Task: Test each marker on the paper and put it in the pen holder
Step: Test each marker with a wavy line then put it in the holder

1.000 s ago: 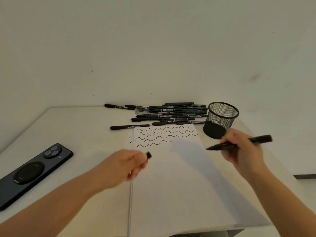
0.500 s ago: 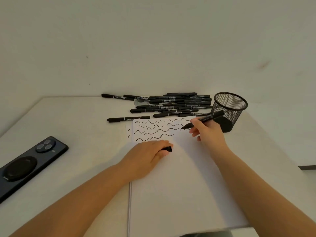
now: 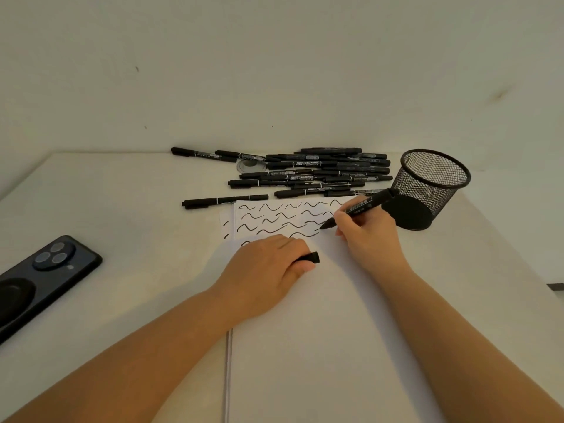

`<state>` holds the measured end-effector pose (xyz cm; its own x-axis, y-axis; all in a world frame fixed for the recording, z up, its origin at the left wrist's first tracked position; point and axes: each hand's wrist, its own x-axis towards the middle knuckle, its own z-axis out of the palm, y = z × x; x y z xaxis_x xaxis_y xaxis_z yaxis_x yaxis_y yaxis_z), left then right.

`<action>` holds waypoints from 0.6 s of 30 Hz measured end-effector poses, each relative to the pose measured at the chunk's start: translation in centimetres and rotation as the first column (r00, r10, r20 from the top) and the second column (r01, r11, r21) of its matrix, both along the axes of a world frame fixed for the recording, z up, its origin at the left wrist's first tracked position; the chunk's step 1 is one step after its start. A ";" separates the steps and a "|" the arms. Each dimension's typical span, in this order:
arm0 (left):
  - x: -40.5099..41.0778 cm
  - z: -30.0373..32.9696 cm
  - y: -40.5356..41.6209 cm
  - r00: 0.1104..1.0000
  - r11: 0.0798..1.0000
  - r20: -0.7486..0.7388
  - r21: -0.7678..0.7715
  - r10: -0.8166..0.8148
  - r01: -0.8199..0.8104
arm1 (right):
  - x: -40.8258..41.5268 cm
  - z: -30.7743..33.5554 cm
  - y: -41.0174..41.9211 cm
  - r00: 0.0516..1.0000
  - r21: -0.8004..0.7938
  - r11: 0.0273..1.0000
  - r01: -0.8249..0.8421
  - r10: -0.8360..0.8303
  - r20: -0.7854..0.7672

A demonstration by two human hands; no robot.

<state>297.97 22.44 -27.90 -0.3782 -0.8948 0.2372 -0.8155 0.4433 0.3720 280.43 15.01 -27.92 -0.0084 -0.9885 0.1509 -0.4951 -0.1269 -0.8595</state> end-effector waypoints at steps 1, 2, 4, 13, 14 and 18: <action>0.0 0.0 0.0 1.000 1.000 0.002 0.008 -0.001 0.001 | -0.2 0.0 0.0 1.000 -0.007 1.000 0.028 -0.028 0.004; -0.1 0.0 0.1 1.000 1.000 0.002 0.018 -0.002 0.002 | -0.4 0.0 0.1 0.999 -0.013 0.998 0.054 -0.054 0.003; -0.1 0.0 0.1 1.000 0.999 -0.008 0.040 0.000 0.000 | -0.9 0.0 0.3 0.992 -0.036 0.992 0.123 -0.123 0.005; -0.1 0.0 0.1 0.982 0.998 -0.181 0.023 0.058 -0.055 | -1.3 1.4 1.4 0.909 0.021 0.998 0.051 -0.055 0.413; -0.1 -0.1 0.1 0.979 0.997 -0.190 0.036 0.072 -0.066 | -1.2 1.5 1.6 0.879 0.024 0.999 -0.031 0.016 0.476; 0.1 -0.2 0.2 0.975 0.995 -0.205 0.073 0.088 -0.075 | -0.4 1.8 2.4 0.757 0.048 0.961 -0.272 0.183 0.627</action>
